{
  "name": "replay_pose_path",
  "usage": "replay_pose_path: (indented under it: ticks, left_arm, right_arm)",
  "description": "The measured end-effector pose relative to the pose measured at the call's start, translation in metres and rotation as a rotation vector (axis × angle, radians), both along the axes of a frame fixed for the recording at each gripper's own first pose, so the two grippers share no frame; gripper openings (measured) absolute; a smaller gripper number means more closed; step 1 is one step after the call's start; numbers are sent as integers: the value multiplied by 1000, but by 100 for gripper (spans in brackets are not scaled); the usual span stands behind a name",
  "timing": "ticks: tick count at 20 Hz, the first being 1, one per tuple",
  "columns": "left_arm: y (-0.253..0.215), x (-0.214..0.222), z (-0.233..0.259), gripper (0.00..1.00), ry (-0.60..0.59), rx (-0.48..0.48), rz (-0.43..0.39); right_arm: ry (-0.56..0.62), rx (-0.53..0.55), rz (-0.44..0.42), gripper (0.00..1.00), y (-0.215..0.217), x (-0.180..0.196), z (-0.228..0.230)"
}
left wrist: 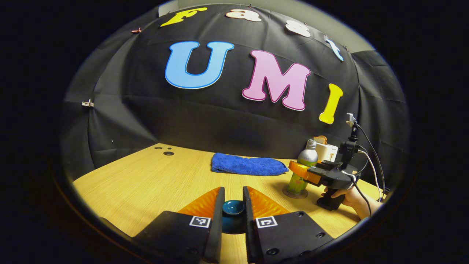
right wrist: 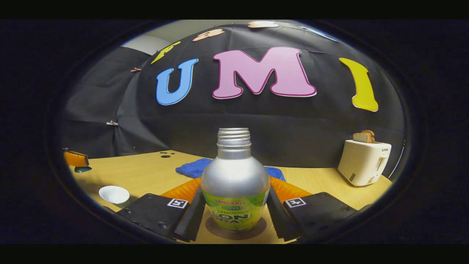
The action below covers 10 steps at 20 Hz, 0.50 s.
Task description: Open the teacup lid with one hand, grasp the water bottle and pour water into the teacup with the other hand; after pouring, place the water bottle on the coaster and then close the teacup lid.
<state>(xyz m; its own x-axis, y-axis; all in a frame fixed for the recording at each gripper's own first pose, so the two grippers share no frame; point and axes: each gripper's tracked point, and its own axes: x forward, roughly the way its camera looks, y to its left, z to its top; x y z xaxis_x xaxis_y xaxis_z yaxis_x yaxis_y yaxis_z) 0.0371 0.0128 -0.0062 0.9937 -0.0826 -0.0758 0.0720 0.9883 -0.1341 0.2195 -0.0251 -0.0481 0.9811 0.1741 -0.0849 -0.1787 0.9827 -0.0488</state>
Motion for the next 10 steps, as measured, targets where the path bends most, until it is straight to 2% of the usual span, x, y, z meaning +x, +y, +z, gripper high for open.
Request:
replay_pose_path:
  ticks: [1, 2, 4, 5, 6, 7, 8, 10]
  left_arm:
    - [1, 0, -1, 34, 3, 0, 3]
    - [2, -1, -2, 30, 6, 0, 8]
    - [1, -2, -2, 30, 7, 2, 8]
    - [1, -3, -1, 30, 5, 4, 6]
    - [0, -4, 0, 30, 3, 9, 6]
    - [0, -5, 2, 30, 2, 12, 7]
    - [-2, -5, 3, 30, -1, 14, 6]
    - [-5, -7, 7, 30, -10, 26, 8]
  right_arm:
    - [0, 10, -9, 80, -1, 1, 0]
    - [6, 24, -19, 81, -4, 1, 1]
    - [12, 48, -30, 81, -3, 0, 0]
    - [13, 55, -32, 77, -4, 0, 1]
    - [16, 59, -34, 82, -4, 0, 0]
    - [23, 61, -36, 79, -4, -1, 0]
    - [25, 60, -37, 83, -4, -1, 0]
    - [26, 50, -39, 86, -4, -2, 2]
